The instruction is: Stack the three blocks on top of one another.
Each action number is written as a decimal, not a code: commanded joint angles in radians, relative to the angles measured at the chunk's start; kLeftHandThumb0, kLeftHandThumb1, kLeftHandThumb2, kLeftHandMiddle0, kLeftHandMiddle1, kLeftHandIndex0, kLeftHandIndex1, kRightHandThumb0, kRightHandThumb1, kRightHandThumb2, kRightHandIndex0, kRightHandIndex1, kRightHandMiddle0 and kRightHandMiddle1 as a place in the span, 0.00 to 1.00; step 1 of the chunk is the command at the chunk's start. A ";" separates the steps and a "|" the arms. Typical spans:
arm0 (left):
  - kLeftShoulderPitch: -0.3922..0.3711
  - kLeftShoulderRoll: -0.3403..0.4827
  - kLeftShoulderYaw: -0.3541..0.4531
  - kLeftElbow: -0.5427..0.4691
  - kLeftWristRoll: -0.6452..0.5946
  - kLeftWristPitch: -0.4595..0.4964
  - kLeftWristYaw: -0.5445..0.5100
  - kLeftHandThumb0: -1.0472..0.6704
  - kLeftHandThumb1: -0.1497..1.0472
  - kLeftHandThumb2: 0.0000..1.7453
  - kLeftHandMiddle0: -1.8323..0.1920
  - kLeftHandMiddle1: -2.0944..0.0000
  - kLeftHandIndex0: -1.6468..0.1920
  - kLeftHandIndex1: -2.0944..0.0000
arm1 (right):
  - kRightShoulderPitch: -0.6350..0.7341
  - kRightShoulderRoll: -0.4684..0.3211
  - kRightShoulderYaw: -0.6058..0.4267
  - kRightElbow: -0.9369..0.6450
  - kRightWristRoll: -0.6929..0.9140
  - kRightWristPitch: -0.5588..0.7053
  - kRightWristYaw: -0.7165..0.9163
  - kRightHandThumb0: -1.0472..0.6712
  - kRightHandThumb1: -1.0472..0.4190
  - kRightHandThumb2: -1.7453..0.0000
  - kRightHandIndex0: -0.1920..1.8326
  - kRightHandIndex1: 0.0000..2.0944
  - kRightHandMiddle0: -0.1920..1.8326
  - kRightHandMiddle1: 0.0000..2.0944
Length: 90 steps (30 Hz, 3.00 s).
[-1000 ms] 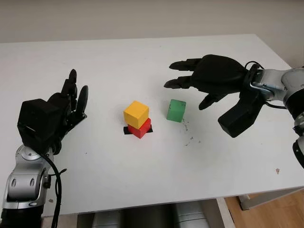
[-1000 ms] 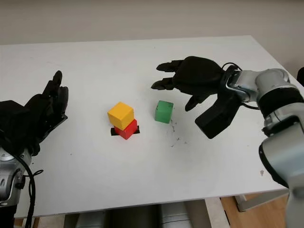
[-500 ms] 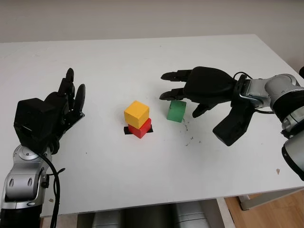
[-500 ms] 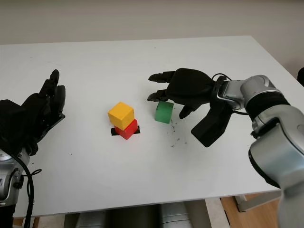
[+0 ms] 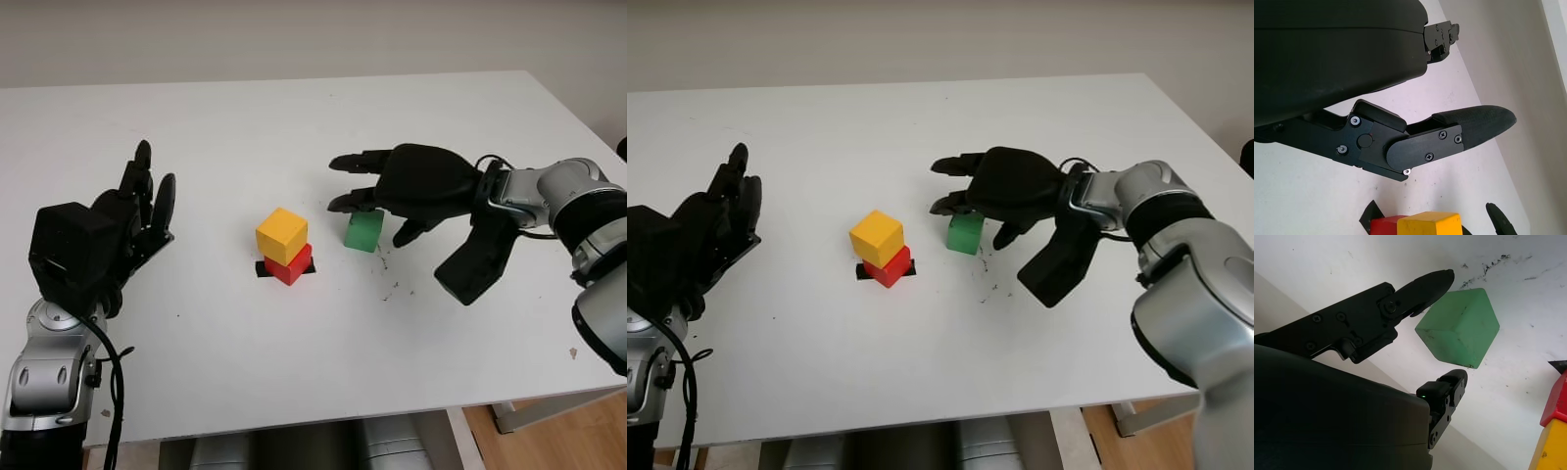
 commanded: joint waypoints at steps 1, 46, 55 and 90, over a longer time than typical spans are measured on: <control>0.001 0.003 0.001 -0.023 0.001 -0.006 0.006 0.13 1.00 0.41 1.00 1.00 1.00 1.00 | 0.000 0.007 0.001 0.006 0.014 0.006 0.000 0.30 0.15 0.97 0.20 0.03 0.37 0.07; 0.042 -0.008 -0.007 -0.046 0.002 0.001 0.012 0.14 1.00 0.42 1.00 1.00 1.00 1.00 | 0.037 0.032 -0.167 0.027 0.310 0.025 0.385 0.37 0.07 0.97 0.22 0.02 0.32 0.60; 0.035 -0.017 -0.008 -0.035 -0.006 -0.001 0.015 0.14 1.00 0.42 1.00 1.00 1.00 1.00 | -0.012 0.033 -0.329 -0.025 0.520 0.055 0.732 0.40 0.10 0.97 0.24 0.03 0.38 0.49; 0.019 -0.038 -0.021 -0.025 -0.011 0.002 0.024 0.14 1.00 0.40 1.00 1.00 1.00 1.00 | -0.271 0.268 -0.546 -0.139 0.837 0.284 1.369 0.35 0.10 0.97 0.27 0.03 0.35 0.68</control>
